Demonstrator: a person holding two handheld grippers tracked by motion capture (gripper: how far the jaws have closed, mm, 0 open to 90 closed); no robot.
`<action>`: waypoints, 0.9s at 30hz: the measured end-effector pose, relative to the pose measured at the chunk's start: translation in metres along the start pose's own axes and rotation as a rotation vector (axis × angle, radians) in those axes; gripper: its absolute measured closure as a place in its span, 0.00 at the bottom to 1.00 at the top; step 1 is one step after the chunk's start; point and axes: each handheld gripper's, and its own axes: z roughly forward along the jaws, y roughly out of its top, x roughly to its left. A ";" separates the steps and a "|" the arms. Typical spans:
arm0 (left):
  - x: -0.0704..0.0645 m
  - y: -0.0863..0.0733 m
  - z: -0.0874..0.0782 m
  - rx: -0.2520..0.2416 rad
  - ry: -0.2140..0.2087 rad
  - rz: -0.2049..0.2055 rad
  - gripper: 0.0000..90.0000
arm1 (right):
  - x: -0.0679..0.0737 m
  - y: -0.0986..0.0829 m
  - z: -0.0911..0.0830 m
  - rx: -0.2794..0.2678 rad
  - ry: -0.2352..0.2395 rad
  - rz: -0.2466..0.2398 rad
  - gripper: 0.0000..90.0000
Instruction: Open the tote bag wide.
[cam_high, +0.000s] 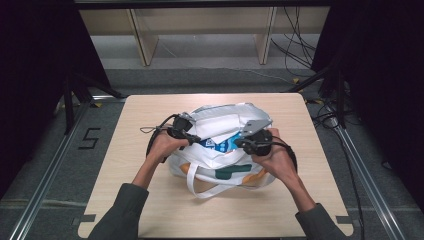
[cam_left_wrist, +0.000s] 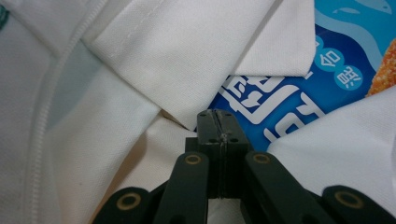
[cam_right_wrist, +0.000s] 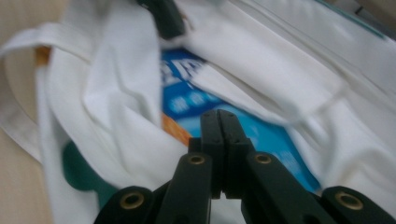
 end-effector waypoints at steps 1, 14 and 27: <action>0.000 -0.001 0.000 0.007 -0.003 0.002 0.99 | -0.004 -0.006 -0.002 0.005 -0.016 0.026 1.00; -0.011 -0.032 -0.021 0.048 -0.054 0.066 0.99 | -0.029 -0.035 0.010 0.137 -0.030 0.115 1.00; -0.008 -0.041 -0.033 0.008 -0.029 0.057 0.97 | -0.026 -0.063 -0.001 0.145 0.058 0.137 1.00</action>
